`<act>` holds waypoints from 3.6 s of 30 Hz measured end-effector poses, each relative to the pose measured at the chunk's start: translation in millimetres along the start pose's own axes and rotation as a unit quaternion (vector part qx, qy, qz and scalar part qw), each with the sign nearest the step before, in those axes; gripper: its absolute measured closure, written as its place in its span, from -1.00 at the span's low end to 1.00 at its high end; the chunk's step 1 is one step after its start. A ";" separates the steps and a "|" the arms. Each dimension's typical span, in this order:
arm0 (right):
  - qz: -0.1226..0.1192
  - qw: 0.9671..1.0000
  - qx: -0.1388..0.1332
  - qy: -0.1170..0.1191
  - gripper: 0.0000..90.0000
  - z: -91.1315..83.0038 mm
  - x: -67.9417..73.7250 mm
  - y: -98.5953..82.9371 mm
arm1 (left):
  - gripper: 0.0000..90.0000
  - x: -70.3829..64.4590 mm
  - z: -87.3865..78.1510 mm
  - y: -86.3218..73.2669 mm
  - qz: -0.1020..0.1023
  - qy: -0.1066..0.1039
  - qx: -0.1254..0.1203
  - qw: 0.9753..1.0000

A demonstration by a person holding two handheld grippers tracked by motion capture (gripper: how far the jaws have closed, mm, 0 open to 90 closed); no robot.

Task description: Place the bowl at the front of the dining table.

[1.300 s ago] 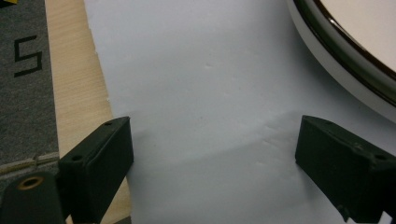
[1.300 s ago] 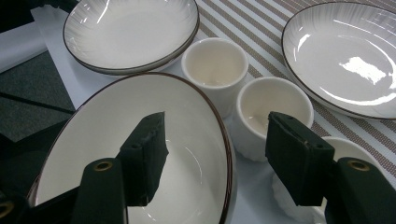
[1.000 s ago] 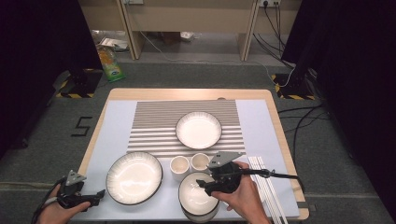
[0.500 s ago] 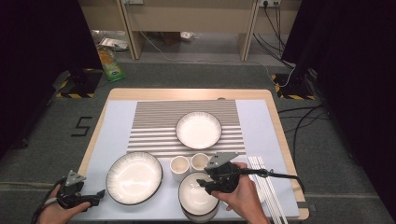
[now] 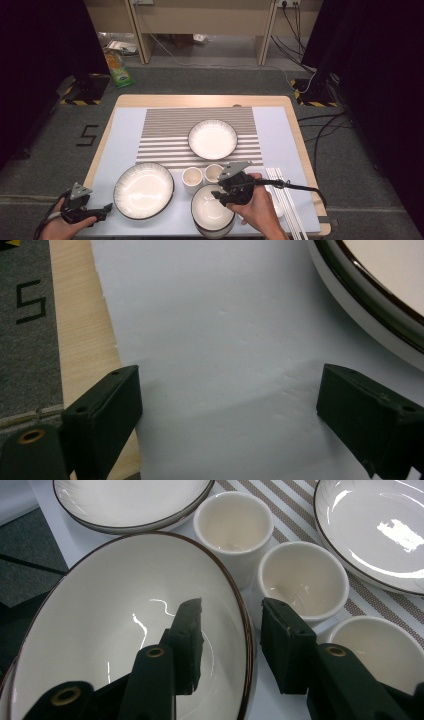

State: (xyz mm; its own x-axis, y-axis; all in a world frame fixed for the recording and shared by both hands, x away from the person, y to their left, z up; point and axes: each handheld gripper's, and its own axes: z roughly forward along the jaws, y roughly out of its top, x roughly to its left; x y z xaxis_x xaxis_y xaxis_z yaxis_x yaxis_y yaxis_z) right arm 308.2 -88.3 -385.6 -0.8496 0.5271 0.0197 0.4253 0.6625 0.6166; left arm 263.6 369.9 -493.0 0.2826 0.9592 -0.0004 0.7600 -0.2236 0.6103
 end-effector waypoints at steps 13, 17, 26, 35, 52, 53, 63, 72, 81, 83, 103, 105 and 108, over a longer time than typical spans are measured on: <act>-0.003 1.000 0.016 0.007 0.52 6.0 -1.5 2.9 | -0.78 -0.4 -0.1 0.0 0.001 0.001 -0.001 1.000; -0.010 1.000 0.019 -0.002 0.70 6.3 -2.0 2.6 | -0.77 -0.4 -0.1 -0.1 0.001 0.001 -0.001 1.000; -0.034 0.999 0.015 -0.007 0.79 4.4 -2.5 1.5 | -0.78 0.0 0.0 -0.2 0.001 0.000 -0.001 1.000; -0.046 0.999 0.002 -0.013 0.82 -0.3 -0.8 -1.2 | -0.78 0.0 -0.1 -0.3 0.001 0.000 -0.002 1.000; -0.032 0.999 -0.036 0.004 0.82 -15.6 -5.0 0.7 | -0.77 0.0 -0.1 -0.3 0.001 -0.001 -0.001 1.000; -0.028 0.999 -0.038 0.003 0.82 -17.4 -5.7 1.1 | -0.77 0.0 0.0 -0.2 0.001 0.000 -0.002 1.000; -0.003 0.998 -0.064 0.014 0.82 -28.1 -21.9 10.9 | -0.78 0.4 0.1 -0.3 0.001 -0.001 -0.002 1.000; -0.002 0.997 -0.068 0.020 0.82 -34.5 -28.3 27.1 | -0.78 0.6 -0.1 -0.5 0.003 -0.002 -0.001 1.000; 0.019 0.996 -0.083 0.021 0.82 -36.5 -46.0 43.3 | -0.78 0.7 -0.1 -0.5 0.003 -0.002 -0.002 1.000; 0.027 0.996 -0.086 0.018 0.82 -36.6 -51.6 46.0 | -0.78 0.8 -0.1 -0.6 0.003 -0.002 -0.002 1.000; 0.107 0.989 -0.098 0.015 0.82 -18.1 -110.4 72.5 | -0.78 1.0 0.0 -0.6 0.003 -0.003 -0.002 1.000; 0.118 0.988 -0.095 0.013 0.82 -13.7 -116.9 74.3 | -0.78 1.0 0.0 -0.8 0.003 -0.003 -0.003 1.000; 0.125 0.988 -0.090 0.010 0.82 -7.9 -124.3 76.2 | -0.78 1.1 0.0 -0.7 0.004 -0.003 -0.002 1.000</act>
State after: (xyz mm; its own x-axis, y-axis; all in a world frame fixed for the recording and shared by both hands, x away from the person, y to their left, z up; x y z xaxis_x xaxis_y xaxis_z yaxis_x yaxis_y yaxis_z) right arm 443.7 -107.6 -334.9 -0.7310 0.6514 0.2035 0.5620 0.4054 0.7210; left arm 263.4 371.1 -493.4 0.2924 0.9563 -0.0013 0.7549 -0.2300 0.6142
